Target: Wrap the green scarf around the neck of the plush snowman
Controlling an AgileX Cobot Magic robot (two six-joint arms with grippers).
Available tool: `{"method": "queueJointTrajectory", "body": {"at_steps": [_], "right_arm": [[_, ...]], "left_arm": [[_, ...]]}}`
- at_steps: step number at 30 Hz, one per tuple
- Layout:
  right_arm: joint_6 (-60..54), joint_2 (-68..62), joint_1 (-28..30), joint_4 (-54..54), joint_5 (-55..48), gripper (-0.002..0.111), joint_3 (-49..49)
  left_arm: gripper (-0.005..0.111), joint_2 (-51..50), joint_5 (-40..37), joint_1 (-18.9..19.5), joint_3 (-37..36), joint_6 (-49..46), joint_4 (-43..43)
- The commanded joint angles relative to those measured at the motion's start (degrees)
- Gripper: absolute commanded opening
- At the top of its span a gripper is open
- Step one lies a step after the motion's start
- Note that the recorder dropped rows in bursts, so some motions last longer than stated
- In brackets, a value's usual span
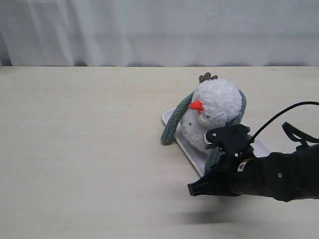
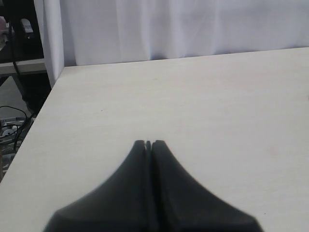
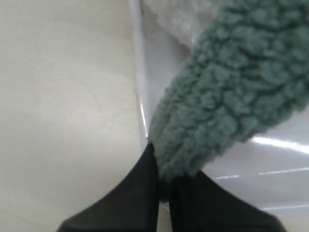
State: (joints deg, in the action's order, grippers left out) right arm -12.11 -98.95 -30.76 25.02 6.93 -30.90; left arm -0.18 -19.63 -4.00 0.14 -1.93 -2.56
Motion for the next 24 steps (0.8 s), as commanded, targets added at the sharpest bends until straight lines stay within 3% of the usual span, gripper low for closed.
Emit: {"method": "queueJointTrajectory", "body": {"at_steps": [1, 11, 21, 24], "right_arm": [[-1.35, -3.19, -0.07, -0.45, -0.94, 0.004, 0.21], [-3.03, -2.48, -0.07, -0.45, 0.37, 0.007, 0.21], [-3.72, 8.98, -0.07, -0.45, -6.16, 0.055, 0.21], [-3.72, 12.3, -0.07, -0.45, -13.56, 0.058, 0.21]], "left_arm": [[0.0, 0.18, 0.67, -0.4, -0.14, -0.22, 0.25], [0.0, 0.18, 0.67, -0.4, -0.14, -0.22, 0.25], [0.0, 0.18, 0.67, -0.4, -0.14, -0.22, 0.25], [0.0, 0.18, 0.67, -0.4, -0.14, -0.22, 0.25]]}}
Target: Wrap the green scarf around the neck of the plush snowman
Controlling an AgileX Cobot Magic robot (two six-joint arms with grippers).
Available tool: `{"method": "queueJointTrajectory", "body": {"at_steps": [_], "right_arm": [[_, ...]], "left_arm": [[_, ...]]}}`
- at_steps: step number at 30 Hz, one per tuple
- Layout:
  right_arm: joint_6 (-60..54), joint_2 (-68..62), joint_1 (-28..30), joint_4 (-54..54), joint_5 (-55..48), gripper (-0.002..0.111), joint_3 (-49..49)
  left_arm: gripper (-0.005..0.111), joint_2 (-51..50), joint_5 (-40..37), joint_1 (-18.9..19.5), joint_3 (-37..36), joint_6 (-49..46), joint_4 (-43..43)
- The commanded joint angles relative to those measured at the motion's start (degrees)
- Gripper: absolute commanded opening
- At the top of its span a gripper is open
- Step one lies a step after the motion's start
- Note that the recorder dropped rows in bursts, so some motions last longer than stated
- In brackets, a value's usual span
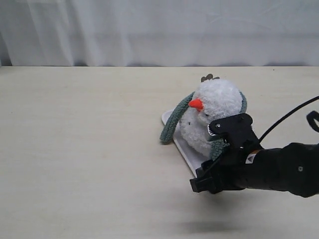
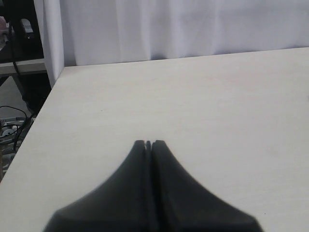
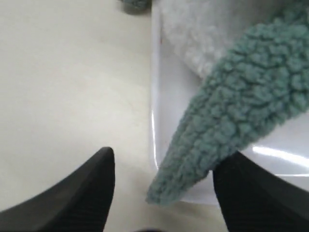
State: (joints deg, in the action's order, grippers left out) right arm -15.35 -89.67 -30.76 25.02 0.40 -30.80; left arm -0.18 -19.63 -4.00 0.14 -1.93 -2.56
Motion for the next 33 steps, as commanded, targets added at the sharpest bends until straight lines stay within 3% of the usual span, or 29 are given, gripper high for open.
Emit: {"method": "queueJointTrajectory", "body": {"at_steps": [1, 6, 9, 14, 18, 25, 33], "right_arm": [[-0.58, 4.92, -0.07, -0.45, -12.52, 0.058, 0.12], [-1.81, 13.85, -0.07, -0.45, -26.05, 0.058, -0.67], [-1.81, 18.4, -0.07, -0.45, -28.6, 0.057, -4.14], [5.0, 21.34, 0.03, -11.04, -25.3, 0.033, -9.2], [17.28, 21.34, 0.03, -26.4, -25.06, 0.004, -10.8], [38.8, 18.96, 1.63, -49.89, -31.25, 0.004, -15.11], [41.58, 11.5, 10.85, -50.42, -33.22, 0.004, -22.17]], "left_arm": [[0.0, 0.18, 0.67, -0.4, -0.14, -0.22, 0.25], [0.0, 0.18, 0.67, -0.4, -0.14, -0.22, 0.25], [0.0, 0.18, 0.67, -0.4, -0.14, -0.22, 0.25], [0.0, 0.18, 0.67, -0.4, -0.14, -0.22, 0.25], [0.0, 0.18, 0.67, -0.4, -0.14, -0.22, 0.25], [0.0, 0.18, 0.67, -0.4, -0.14, -0.22, 0.25], [0.0, 0.18, 0.67, -0.4, -0.14, -0.22, 0.25]]}}
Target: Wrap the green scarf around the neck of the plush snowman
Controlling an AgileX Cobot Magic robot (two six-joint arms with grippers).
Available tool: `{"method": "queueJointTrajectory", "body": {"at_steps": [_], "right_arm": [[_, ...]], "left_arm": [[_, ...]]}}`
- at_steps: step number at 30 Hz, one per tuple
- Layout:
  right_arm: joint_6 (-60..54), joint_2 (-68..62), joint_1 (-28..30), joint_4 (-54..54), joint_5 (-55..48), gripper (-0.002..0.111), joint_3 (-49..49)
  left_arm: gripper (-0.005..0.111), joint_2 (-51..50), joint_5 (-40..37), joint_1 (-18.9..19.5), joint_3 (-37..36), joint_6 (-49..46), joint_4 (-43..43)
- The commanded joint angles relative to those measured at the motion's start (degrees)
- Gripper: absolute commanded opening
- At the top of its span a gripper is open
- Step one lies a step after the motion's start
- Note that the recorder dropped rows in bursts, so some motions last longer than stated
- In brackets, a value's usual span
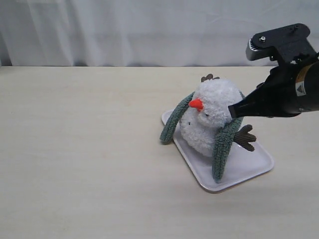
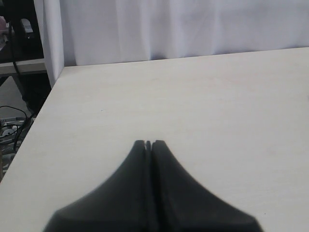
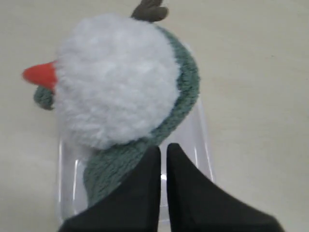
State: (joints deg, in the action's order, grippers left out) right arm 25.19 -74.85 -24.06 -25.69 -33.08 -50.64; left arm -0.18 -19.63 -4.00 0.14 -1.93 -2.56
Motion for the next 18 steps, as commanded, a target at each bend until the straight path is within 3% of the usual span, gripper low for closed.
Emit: {"method": "queueJointTrajectory", "body": {"at_steps": [1, 4, 9, 12, 18], "right_arm": [[0.74, -4.22, 5.2, 1.36, 0.82, 0.004, -2.66], [-8.14, -7.6, 9.72, 12.76, 3.35, 0.004, -3.83], [-41.55, -12.61, 17.83, 47.09, 2.86, 0.004, -6.94], [-54.43, -14.48, 20.61, 62.38, 3.34, 0.004, -7.3], [-58.64, -19.18, 21.41, 65.08, 6.7, 0.004, -7.3]], "left_arm": [[0.0, 0.18, 0.67, -0.4, -0.14, -0.22, 0.25], [0.0, 0.18, 0.67, -0.4, -0.14, -0.22, 0.25], [0.0, 0.18, 0.67, -0.4, -0.14, -0.22, 0.25], [0.0, 0.18, 0.67, -0.4, -0.14, -0.22, 0.25], [0.0, 0.18, 0.67, -0.4, -0.14, -0.22, 0.25]]}}
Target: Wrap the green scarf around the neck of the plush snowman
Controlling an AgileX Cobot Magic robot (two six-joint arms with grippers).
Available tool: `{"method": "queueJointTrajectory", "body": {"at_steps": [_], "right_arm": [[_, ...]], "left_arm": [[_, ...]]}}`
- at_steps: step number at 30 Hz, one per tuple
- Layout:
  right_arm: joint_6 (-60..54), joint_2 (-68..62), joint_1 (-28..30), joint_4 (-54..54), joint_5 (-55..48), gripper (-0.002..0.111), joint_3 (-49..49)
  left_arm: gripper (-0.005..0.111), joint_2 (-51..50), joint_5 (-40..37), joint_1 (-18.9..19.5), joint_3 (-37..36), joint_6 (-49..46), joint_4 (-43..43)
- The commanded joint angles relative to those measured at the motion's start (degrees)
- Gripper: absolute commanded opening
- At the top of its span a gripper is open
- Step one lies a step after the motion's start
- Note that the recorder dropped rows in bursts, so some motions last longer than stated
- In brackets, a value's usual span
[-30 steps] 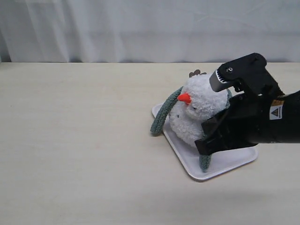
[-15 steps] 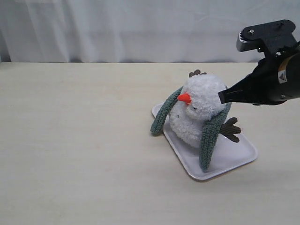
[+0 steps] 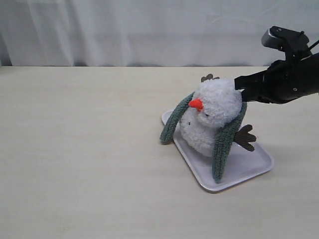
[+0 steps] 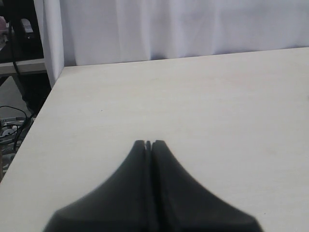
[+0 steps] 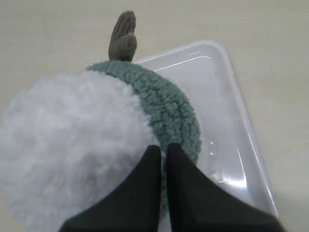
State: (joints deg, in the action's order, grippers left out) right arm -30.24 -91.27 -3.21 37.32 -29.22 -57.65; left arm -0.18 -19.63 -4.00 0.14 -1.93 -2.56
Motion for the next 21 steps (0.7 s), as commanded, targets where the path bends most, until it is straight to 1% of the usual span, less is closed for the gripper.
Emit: {"method": "queueJointTrajectory", "body": {"at_steps": [1, 8, 21], "right_arm": [[-3.32, -3.31, 0.57, 2.07, 3.42, 0.004, -0.29], [-3.68, -5.57, 0.57, 2.07, 5.94, 0.004, -0.29], [-6.4, -5.88, 0.57, 3.83, 1.23, 0.004, -0.29]], "left_arm": [[0.0, 0.18, 0.67, -0.4, -0.14, -0.22, 0.25], [0.0, 0.18, 0.67, -0.4, -0.14, -0.22, 0.25], [0.0, 0.18, 0.67, -0.4, -0.14, -0.22, 0.25]]}}
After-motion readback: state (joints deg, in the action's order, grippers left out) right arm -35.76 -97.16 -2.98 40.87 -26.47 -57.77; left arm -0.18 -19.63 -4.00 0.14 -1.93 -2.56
